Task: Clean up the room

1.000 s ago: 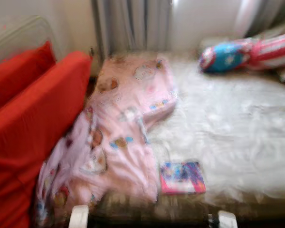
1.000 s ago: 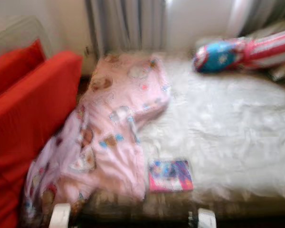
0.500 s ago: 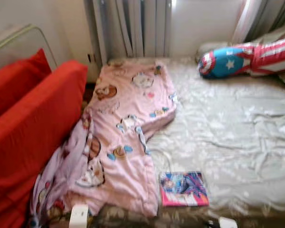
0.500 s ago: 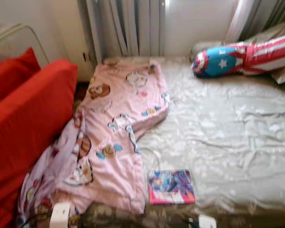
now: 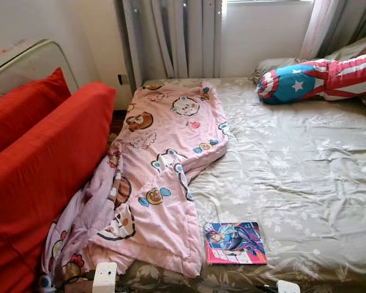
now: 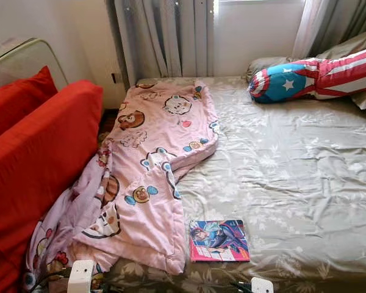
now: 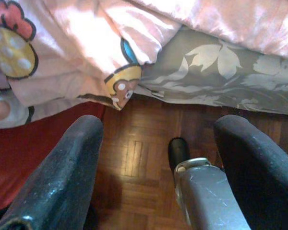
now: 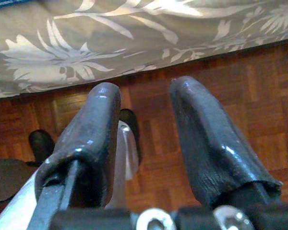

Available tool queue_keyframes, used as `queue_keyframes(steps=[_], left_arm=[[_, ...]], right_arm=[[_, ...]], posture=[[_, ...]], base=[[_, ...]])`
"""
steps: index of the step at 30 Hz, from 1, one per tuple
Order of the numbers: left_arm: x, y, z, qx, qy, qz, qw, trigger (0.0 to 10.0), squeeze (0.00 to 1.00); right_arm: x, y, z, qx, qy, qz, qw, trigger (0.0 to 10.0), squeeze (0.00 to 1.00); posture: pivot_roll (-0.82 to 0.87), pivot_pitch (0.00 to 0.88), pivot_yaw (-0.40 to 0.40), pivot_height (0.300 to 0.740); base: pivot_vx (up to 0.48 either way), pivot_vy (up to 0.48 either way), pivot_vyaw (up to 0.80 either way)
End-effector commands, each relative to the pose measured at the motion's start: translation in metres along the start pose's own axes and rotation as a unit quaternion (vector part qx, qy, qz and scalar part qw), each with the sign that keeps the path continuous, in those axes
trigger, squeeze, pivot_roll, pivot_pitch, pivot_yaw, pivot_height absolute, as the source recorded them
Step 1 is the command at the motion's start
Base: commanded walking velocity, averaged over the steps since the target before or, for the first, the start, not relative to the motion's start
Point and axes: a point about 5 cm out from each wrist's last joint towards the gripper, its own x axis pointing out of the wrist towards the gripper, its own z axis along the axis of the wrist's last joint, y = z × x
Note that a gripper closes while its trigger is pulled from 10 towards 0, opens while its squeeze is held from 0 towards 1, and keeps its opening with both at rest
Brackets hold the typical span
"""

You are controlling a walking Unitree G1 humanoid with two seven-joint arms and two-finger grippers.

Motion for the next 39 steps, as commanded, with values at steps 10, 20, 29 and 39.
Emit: queue_keyframes(steps=[10,20,29,39], left_arm=[[0.004,0.000,0.017,0.013,-0.012,-0.003,1.000,10.0,0.00],[0.007,-0.001,0.032,0.007,-0.028,0.000,1.000,10.0,0.00],[0.006,0.002,0.028,-0.018,-0.025,0.016,0.999,10.0,0.00],[0.004,0.011,0.021,-0.032,-0.017,0.027,0.999,10.0,0.00]], right_arm=[[0.004,0.004,0.015,-0.001,-0.013,0.003,1.000,10.0,0.00],[0.007,0.015,0.024,0.003,-0.017,0.010,1.000,10.0,0.00],[0.007,0.000,0.028,-0.017,-0.015,0.003,1.000,10.0,0.00],[0.005,-0.015,0.025,0.001,-0.012,-0.014,1.000,10.0,0.00]], posture=[[-0.10,0.000,0.070,0.740],[-0.10,0.000,0.072,0.740],[-0.06,0.000,0.022,0.740],[-0.05,0.000,0.006,0.740]], base=[[0.000,0.000,0.00],[0.000,0.000,0.00],[0.000,0.000,0.00],[0.000,0.000,0.00]])
